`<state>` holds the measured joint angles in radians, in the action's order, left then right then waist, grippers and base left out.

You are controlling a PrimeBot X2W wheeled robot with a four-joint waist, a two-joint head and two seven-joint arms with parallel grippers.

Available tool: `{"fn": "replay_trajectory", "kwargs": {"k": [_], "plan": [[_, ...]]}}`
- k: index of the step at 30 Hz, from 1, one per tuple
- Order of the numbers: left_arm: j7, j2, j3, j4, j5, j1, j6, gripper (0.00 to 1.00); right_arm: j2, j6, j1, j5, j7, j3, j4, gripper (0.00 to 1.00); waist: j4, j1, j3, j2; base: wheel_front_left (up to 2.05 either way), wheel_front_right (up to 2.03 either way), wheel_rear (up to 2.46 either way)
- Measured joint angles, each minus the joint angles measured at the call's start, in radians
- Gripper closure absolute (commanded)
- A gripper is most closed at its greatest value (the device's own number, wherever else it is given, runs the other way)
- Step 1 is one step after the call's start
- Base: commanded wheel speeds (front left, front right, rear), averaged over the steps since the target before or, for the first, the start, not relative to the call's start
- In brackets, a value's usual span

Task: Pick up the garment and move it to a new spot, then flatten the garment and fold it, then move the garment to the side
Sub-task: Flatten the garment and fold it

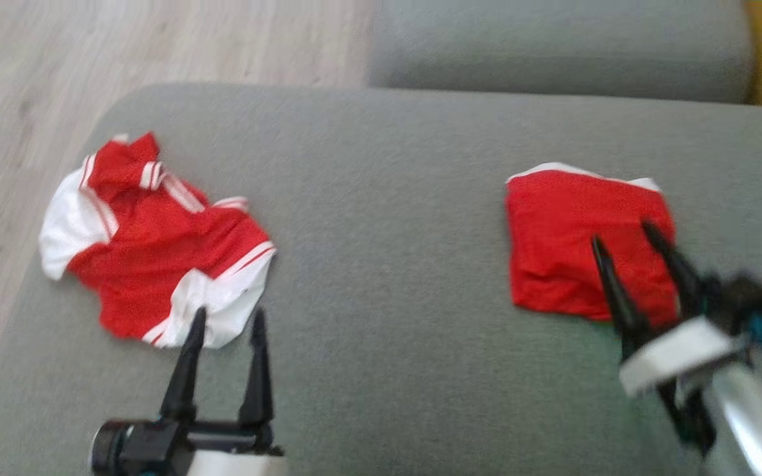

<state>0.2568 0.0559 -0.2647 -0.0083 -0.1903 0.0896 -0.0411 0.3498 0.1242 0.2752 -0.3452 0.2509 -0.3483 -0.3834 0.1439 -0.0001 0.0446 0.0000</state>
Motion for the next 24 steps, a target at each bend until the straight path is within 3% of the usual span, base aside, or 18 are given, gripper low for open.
{"fn": "replay_trajectory", "kwargs": {"k": [5, 9, 13, 24], "plan": [[0.000, 0.000, 0.061, 0.050, 0.005, 0.058, -0.022, 0.00, -0.091, 0.000, -0.236, 0.113, 0.000, 0.161, 0.056, 0.00, -0.063, -0.0001, -0.053, 0.0000, 0.00, 0.00, 0.00], [0.000, 0.000, 0.079, 0.071, 0.005, 0.076, -0.030, 0.00, -0.172, 0.000, -0.337, 0.168, 0.000, 0.254, 0.114, 0.00, -0.099, -0.0001, -0.097, 0.0000, 0.00, 0.00, 0.00], [0.000, 0.000, 0.093, 0.082, 0.015, 0.116, -0.029, 0.00, -0.225, 0.000, -0.401, 0.182, 0.000, 0.272, 0.152, 0.00, -0.125, -0.0001, -0.139, 0.0000, 0.00, 0.00, 0.00], [0.000, 0.000, 0.099, 0.101, 0.015, 0.169, -0.031, 0.00, -0.236, 0.000, -0.446, 0.203, 0.000, 0.255, 0.148, 0.00, -0.153, 0.0000, -0.197, 0.0000, 0.00, 0.00, 0.00]]}}
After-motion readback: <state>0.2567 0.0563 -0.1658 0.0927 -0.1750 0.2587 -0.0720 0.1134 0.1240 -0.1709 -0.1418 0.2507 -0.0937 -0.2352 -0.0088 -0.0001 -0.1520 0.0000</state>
